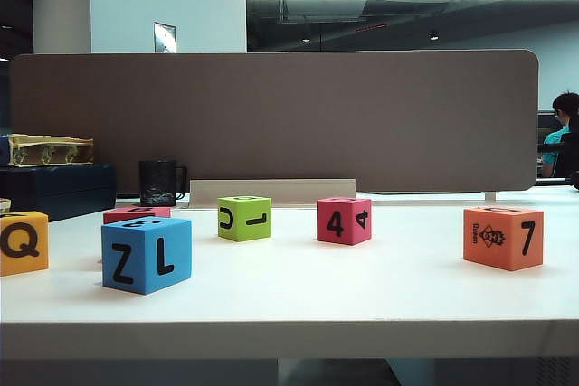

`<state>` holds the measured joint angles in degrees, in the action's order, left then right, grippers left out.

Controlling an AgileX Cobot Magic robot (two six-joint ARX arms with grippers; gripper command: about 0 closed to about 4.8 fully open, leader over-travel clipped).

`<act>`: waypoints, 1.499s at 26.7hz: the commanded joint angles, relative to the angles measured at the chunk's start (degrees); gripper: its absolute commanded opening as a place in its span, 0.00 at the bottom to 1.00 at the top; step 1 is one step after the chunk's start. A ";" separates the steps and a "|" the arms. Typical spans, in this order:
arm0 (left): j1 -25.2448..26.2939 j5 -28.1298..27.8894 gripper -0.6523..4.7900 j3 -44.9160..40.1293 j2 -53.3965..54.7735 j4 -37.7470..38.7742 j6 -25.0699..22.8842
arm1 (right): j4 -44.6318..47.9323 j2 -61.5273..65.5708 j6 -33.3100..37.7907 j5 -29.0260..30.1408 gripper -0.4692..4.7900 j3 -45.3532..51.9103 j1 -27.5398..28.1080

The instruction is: Select the appropriate blocks from the scattered letter blocks on the table and arrange them in a row to spell out "ABCD".

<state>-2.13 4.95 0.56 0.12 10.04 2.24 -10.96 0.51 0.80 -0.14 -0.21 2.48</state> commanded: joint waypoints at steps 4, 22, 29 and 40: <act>0.02 0.15 0.11 0.00 0.02 0.13 -0.07 | 0.46 -0.68 0.31 0.04 0.09 0.15 0.04; 0.02 0.31 0.11 0.72 0.04 -0.07 10.60 | 7.89 -0.68 5.90 2.99 0.09 -0.13 -0.04; 0.00 0.35 0.11 3.28 0.04 -0.44 10.23 | 7.80 -0.66 7.10 6.19 0.09 -1.11 -0.04; 0.00 0.44 0.11 5.86 0.04 -0.31 10.34 | 7.69 -0.44 9.94 6.71 0.08 -5.73 -0.07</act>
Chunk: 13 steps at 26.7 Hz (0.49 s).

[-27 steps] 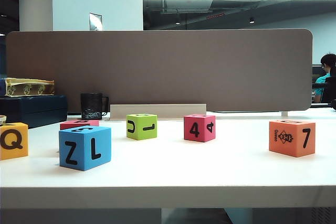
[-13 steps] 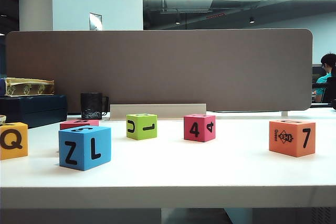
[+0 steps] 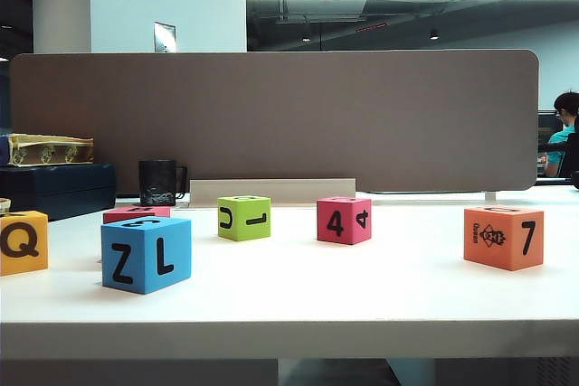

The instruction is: Select the appropriate blocks from the scattered letter blocks on the table and arrange them in a row to spell out "ABCD".

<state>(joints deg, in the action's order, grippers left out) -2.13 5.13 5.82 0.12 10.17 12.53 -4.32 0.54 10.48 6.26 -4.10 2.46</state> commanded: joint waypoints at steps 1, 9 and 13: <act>0.00 0.50 0.11 0.70 0.04 -0.46 0.13 | 0.68 -0.42 0.26 0.31 0.09 -3.45 -0.04; 0.00 1.60 0.11 0.68 0.04 -0.35 0.11 | -8.07 0.04 0.02 1.92 0.09 -13.09 -0.04; 0.00 1.57 0.11 0.68 0.04 -0.35 0.09 | -9.86 1.16 -0.50 2.89 0.09 -15.76 -0.02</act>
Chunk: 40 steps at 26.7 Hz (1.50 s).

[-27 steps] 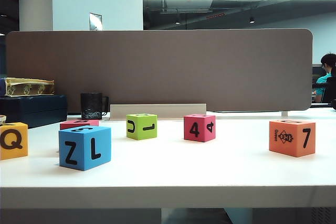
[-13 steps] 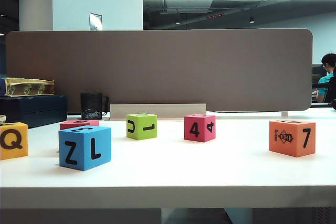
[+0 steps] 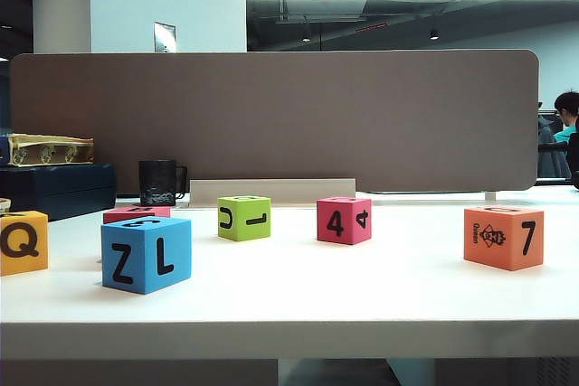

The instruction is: Select the appropriate blocks from the scattered letter blocks on the table and arrange them in a row to spell out "ABCD".

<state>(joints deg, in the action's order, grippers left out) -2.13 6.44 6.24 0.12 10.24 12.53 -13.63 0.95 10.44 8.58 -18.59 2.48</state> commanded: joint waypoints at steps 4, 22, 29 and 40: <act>0.00 0.28 0.11 0.26 0.04 -0.37 0.09 | -1.79 2.38 -0.48 0.81 0.09 -3.15 -0.04; 0.00 1.73 0.11 2.73 0.11 1.49 -0.09 | -5.97 22.47 -6.64 10.54 0.09 -17.59 -0.04; 0.00 1.73 0.11 8.22 3.17 6.05 -1.03 | -6.75 28.17 -9.27 13.51 0.09 -20.92 -0.04; 0.00 1.73 0.11 23.69 24.44 9.42 -7.17 | -7.61 31.34 -12.20 14.71 0.09 -23.15 -0.04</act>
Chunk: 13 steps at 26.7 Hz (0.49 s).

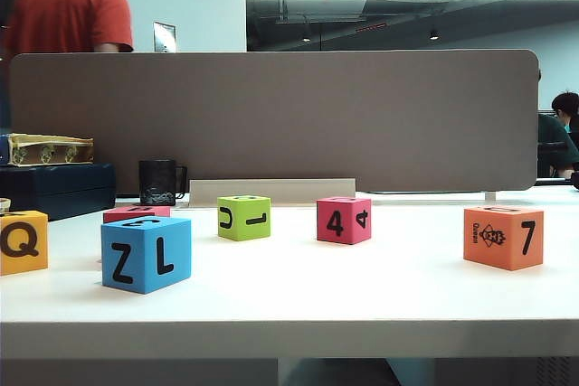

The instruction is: Select the appropriate blocks from the scattered letter blocks on the table and arrange them in a row to spell out "ABCD".

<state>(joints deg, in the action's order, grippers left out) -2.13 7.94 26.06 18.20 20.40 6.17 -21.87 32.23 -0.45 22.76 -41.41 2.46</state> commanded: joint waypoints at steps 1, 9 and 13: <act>0.00 0.22 0.11 4.94 8.20 -0.70 -1.66 | 0.63 0.07 -1.31 0.55 0.09 -0.33 -0.02; 0.00 0.20 0.11 14.14 24.70 -0.66 -5.07 | 0.42 0.68 -1.31 0.92 0.09 -0.33 -0.02; 0.00 0.17 0.11 17.07 30.08 -0.55 -7.96 | -1.11 1.05 -1.36 1.57 0.09 -0.83 -0.02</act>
<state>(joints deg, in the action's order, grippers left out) -2.13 7.94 42.13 46.94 20.34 -0.08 -22.44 33.19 -1.58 23.92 -41.50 2.46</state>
